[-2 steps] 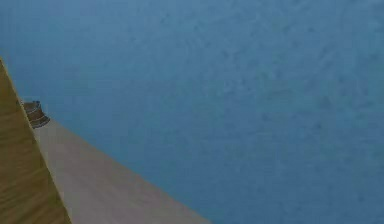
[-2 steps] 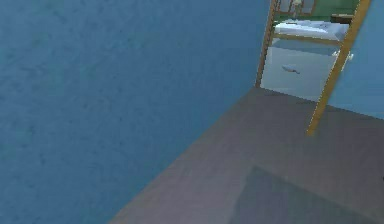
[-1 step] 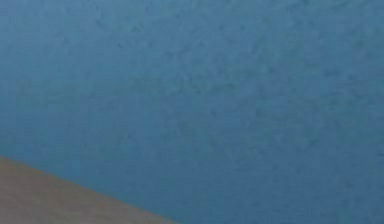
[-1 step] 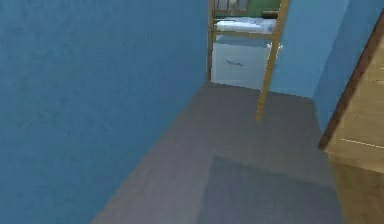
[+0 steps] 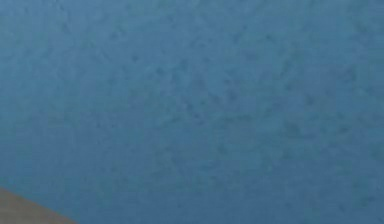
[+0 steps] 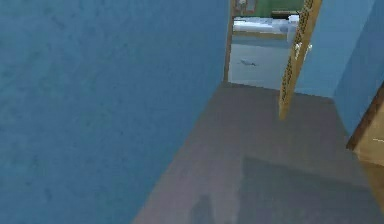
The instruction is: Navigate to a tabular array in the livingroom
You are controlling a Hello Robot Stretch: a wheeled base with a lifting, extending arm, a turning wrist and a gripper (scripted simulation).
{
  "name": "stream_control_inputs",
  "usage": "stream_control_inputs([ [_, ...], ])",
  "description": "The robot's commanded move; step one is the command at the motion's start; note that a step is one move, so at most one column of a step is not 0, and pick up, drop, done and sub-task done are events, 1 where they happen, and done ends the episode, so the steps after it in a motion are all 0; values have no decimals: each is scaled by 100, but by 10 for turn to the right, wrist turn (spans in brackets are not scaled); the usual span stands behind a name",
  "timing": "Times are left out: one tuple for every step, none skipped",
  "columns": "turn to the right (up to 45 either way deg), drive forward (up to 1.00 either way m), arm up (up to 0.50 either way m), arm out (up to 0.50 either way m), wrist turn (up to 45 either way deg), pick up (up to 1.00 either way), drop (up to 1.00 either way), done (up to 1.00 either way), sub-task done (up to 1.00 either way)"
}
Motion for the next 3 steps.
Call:
stream_control_inputs([
  [120,0,0,0,0,0,0,0,0],
  [0,30,0,0,0,0,0,0,0],
  [-450,0,0,0,0,0,0,0,0],
])
